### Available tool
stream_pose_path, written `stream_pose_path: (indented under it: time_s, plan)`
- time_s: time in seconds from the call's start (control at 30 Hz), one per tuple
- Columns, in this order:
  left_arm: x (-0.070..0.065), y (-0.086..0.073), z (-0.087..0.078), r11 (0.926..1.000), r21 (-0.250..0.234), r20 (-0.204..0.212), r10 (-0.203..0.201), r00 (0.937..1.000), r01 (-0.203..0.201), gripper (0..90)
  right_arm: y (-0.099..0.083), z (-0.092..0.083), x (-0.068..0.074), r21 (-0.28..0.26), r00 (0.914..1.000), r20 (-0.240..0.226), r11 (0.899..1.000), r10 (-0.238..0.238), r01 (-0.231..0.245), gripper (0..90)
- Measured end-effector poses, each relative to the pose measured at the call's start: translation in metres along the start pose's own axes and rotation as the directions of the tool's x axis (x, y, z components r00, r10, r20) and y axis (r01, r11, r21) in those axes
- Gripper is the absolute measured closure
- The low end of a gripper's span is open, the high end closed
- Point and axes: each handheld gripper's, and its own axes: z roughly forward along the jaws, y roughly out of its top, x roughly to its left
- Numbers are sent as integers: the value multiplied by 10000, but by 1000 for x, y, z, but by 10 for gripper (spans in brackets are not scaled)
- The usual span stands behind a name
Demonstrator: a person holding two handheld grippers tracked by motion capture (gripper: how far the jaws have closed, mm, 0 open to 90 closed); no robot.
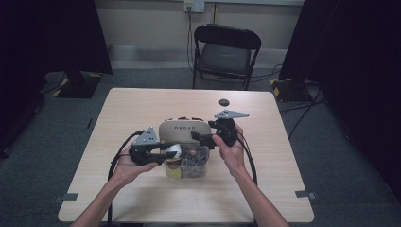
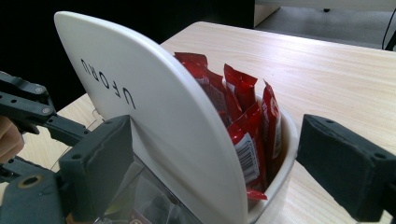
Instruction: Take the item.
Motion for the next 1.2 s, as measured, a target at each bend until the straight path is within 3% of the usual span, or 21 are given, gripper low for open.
stream_pose_path:
  time_s: [0.17, 0.3, 0.4, 0.53, 0.8, 0.9, 1.07, 1.13, 1.2]
  plan:
    - [2, 0, 1, 9999, 104, 82, -124, 9999, 123, 630, 0, 0, 0, -2, 10000, -2, 10000, 3, -3, 100]
    - [5, -1, 6, 9988, 191, 103, -443, 9990, 441, 593, 0, 0, 0, -13, 10000, -30, 10000, 23, -23, 97]
    - [4, -3, 13, 9983, 488, -95, -304, 9995, 308, 538, 0, 0, 0, -19, 10000, -30, 10000, 25, -25, 96]
    - [4, -3, 13, 9980, 517, -51, -366, 9993, 368, 534, 0, 1, -1, -23, 10000, -47, 10000, 33, -33, 94]
    - [-2, 2, 18, 9965, 827, -391, -40, 9992, 73, 527, -1, 1, -1, -5, 10000, 25, 10000, 54, -54, 75]
    - [-2, 1, 13, 9987, 498, 5, -90, 10000, 90, 572, -1, 1, 0, 17, 10000, 30, 10000, 32, -33, 82]
    - [-3, 1, 9, 9996, 281, -39, 40, 10000, -39, 599, -1, 1, -1, 11, 10000, 14, 10000, 41, -41, 78]
    - [-2, 1, 5, 9993, -253, 51, -266, 9996, 268, 629, -1, 1, -1, 8, 10000, 40, 10000, 32, -32, 79]
    - [-2, 3, 3, 9990, -304, 100, -339, 9994, 342, 647, -1, 1, -1, 6, 10000, 41, 10000, 23, -23, 79]
